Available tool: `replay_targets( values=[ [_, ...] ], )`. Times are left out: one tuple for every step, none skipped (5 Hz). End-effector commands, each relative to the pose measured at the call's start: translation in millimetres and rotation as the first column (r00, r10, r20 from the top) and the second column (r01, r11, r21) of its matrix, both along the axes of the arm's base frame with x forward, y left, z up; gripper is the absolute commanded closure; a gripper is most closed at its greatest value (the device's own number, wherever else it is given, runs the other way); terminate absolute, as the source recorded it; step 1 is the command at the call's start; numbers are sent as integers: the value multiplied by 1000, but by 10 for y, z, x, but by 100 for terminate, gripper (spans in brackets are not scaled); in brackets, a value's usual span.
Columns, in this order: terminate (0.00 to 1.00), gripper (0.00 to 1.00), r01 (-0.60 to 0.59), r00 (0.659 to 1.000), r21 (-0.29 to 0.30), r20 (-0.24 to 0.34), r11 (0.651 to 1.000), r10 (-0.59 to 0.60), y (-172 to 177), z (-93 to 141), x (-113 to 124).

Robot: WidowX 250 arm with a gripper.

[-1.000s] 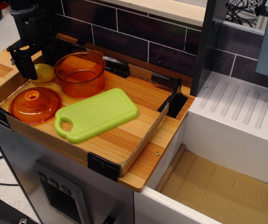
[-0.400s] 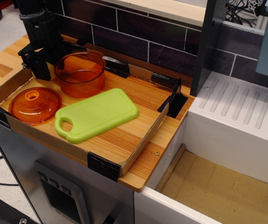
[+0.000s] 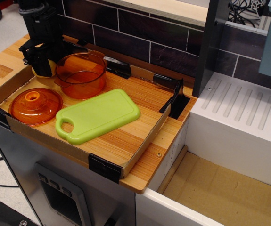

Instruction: Put potato in pot

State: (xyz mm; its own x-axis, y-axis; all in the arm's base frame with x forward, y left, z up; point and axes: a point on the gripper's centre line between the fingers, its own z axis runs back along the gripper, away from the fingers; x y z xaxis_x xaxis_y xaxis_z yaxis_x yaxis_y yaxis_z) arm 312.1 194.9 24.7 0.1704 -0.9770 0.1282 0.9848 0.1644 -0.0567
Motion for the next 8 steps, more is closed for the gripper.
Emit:
replay_targets(
  values=[
    [0,100,-152,982,105,127,983,139,101,831,267],
    [0,100,-151,985,91,102,984,141,-44,895,297],
    [0,100,-120,992,63,55,991,116,-371,966,273],
    [0,100,-124,992,49,36,991,122,-646,991,279],
    [0,100,-69,997,71,-16,995,70,-881,918,175],
    [0,100,-72,996,80,-38,994,75,-881,786,190],
    [0,0,-57,995,85,-80,995,64,-899,694,212],
    [0,0,-78,995,70,-53,994,82,-848,744,232]
  ],
)
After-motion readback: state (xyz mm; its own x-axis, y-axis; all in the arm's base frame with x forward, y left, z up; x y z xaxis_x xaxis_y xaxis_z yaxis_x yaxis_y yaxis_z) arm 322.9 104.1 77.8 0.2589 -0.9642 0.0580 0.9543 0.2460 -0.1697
